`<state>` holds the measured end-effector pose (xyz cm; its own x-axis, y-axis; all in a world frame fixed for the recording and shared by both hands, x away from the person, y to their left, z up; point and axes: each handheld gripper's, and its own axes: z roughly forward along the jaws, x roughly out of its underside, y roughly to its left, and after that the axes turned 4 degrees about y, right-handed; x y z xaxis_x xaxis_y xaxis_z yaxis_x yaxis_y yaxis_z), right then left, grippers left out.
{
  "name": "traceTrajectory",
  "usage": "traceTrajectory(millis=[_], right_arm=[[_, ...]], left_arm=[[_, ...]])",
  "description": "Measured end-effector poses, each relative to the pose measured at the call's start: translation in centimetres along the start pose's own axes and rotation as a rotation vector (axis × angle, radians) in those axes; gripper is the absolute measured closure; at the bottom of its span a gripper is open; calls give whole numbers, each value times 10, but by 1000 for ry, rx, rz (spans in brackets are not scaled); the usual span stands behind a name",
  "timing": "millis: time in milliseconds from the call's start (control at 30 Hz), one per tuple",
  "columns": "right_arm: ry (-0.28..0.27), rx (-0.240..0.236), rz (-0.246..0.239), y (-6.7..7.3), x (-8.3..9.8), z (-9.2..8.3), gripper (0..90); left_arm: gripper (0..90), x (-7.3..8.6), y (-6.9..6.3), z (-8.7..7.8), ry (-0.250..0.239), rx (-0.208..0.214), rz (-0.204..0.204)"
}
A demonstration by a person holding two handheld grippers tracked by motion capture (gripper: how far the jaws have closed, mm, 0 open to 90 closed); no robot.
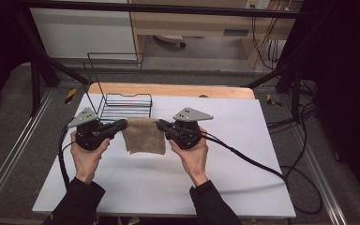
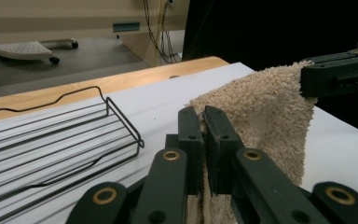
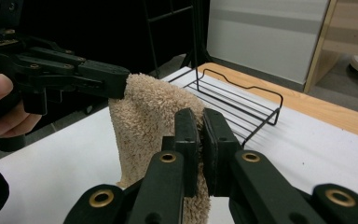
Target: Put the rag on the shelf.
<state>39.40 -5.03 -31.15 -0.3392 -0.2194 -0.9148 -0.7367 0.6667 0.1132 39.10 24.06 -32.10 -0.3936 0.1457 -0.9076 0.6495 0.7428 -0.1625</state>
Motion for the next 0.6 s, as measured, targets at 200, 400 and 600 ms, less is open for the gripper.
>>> traceTrajectory(millis=[200,400,600], right_arm=[[-26,3,-12,2,-9,2,856],[-53,5,-19,4,-19,3,856],[-77,8,-28,6,-26,7,856]], left_arm=[[858,-9,3,-7,-37,-1,4],[858,-17,6,-13,-68,-5,11],[858,-23,11,-18,-92,-14,7]])
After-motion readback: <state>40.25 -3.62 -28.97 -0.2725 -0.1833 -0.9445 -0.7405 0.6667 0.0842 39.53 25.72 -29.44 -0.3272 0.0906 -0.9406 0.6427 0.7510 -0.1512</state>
